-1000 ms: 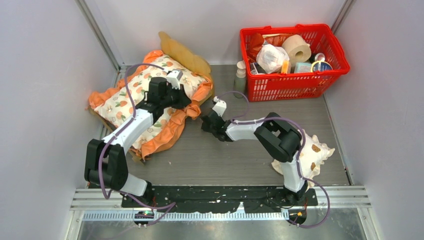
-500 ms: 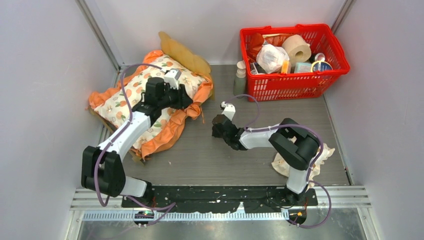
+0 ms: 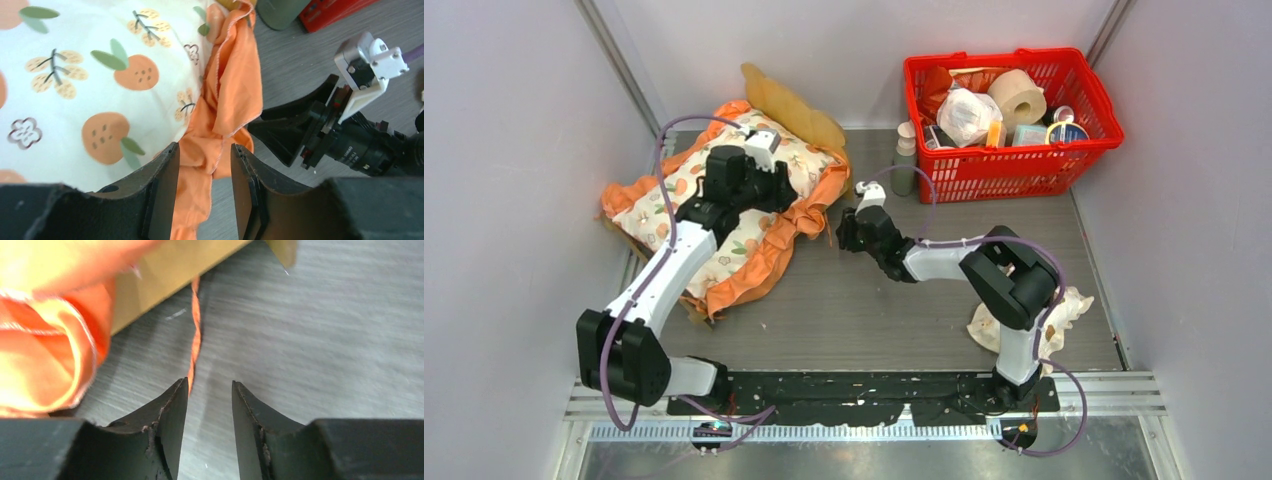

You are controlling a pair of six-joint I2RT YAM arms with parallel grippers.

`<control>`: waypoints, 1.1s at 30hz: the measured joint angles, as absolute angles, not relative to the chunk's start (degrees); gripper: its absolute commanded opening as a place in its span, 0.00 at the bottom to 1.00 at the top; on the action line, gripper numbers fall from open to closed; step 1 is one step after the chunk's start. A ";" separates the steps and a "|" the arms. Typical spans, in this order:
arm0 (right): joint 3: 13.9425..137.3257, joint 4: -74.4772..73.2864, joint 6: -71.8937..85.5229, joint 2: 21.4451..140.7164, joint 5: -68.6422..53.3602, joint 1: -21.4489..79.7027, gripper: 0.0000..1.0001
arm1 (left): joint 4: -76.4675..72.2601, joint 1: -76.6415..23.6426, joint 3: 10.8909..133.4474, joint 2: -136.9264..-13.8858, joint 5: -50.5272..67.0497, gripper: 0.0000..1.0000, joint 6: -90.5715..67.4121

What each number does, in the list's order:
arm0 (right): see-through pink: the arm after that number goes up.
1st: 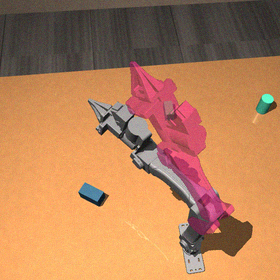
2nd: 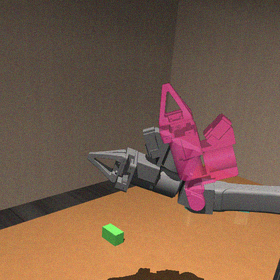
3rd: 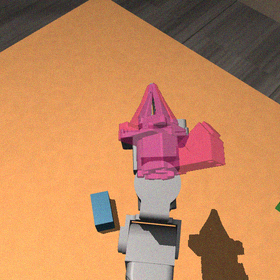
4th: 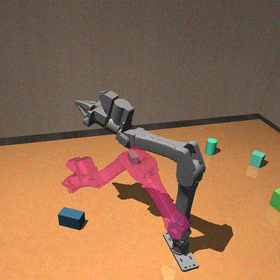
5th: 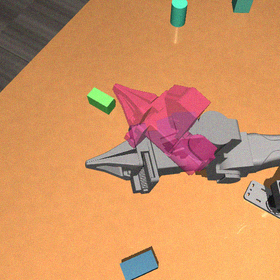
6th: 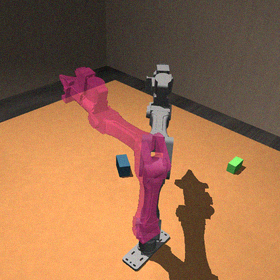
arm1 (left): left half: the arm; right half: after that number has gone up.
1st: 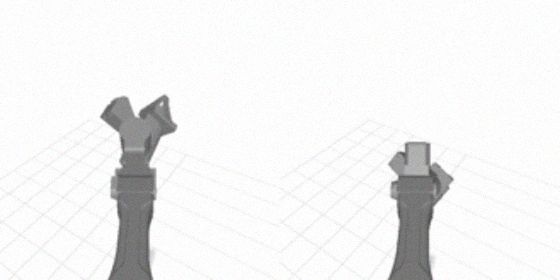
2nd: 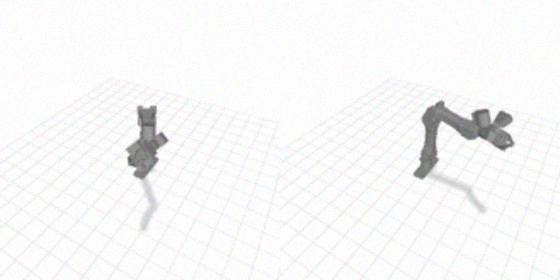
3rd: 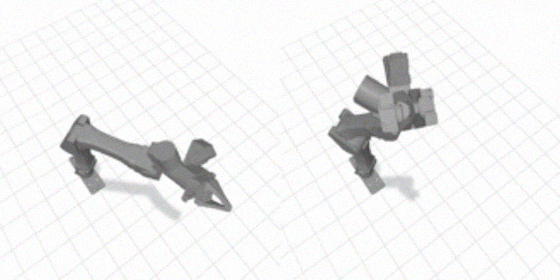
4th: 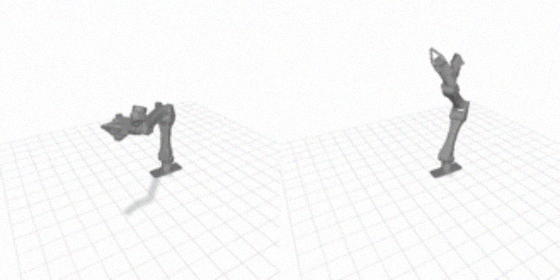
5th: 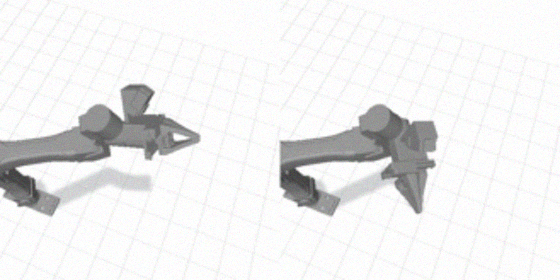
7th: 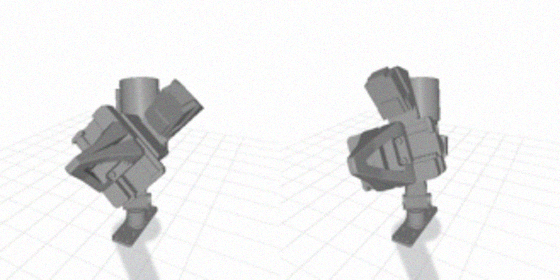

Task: Set up the pet bed
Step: Cross the ropes on the bed frame.

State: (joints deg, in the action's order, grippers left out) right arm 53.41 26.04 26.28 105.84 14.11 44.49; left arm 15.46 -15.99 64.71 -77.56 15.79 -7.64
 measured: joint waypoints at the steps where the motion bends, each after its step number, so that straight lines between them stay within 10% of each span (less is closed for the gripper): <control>1: 55.27 25.85 25.36 107.13 13.54 44.45 0.45 | 16.32 -15.99 64.97 -77.21 14.94 0.46 -7.31; 17: 69.91 14.52 22.57 118.19 15.90 48.31 0.47 | 16.21 -15.99 55.48 -62.70 3.62 0.47 -15.49; 23: 80.25 2.85 22.48 123.09 21.17 50.61 0.06 | 15.88 -15.99 53.91 -59.46 1.93 0.47 -16.38; 33: 66.54 10.04 24.18 115.52 22.94 50.70 0.05 | 14.39 -15.94 53.17 -57.60 -0.21 0.32 -16.78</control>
